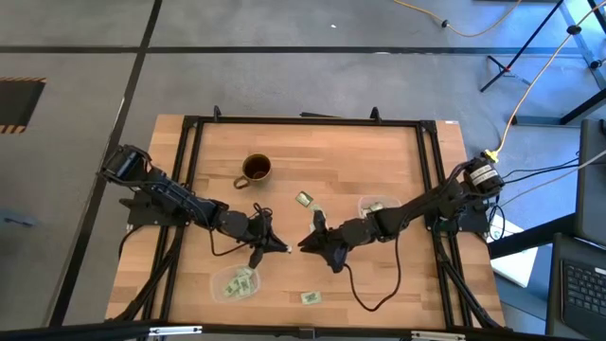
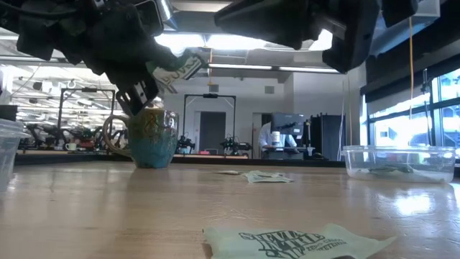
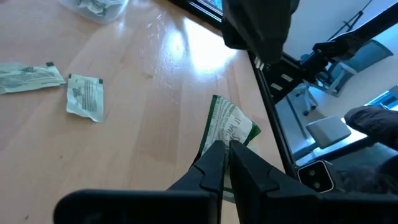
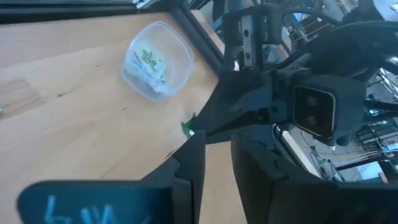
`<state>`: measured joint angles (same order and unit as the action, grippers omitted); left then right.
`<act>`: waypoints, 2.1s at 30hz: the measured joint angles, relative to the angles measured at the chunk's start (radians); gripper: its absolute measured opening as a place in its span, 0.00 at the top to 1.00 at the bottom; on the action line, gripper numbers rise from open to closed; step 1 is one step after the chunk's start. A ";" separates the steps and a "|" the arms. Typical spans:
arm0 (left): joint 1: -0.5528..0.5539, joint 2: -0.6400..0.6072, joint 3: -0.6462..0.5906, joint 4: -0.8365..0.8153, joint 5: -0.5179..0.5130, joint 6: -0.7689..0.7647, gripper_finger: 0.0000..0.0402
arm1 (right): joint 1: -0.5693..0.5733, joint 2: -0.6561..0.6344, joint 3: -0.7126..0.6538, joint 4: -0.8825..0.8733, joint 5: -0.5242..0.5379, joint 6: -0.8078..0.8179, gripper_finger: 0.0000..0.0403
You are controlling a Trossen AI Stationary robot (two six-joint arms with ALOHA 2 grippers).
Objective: Pick and place Stevia / Truvia into bins
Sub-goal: Put the truvia packet into the top transparent container
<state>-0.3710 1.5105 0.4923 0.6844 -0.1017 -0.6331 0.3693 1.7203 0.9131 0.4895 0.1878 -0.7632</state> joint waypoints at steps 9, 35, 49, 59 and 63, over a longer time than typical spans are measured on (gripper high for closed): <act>0.000 0.000 0.000 0.001 0.000 0.026 0.96 | -0.013 0.035 0.056 0.004 -0.033 0.002 0.80; 0.002 0.000 0.000 0.015 0.065 0.027 0.96 | -0.012 0.161 0.204 -0.216 -0.001 -0.003 0.80; 0.002 0.000 0.001 0.015 0.069 0.027 0.96 | 0.010 0.161 0.204 -0.232 0.069 -0.107 0.80; 0.001 0.000 0.001 0.053 0.104 0.017 0.96 | 0.030 0.160 0.204 -0.225 0.111 -0.238 0.80; 0.001 0.000 0.001 0.058 0.109 0.002 0.96 | 0.030 0.159 0.203 -0.207 0.120 -0.244 0.80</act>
<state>-0.3702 1.5105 0.4931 0.7420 0.0069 -0.6315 0.3996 1.8797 1.1160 0.2821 0.3080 -1.0069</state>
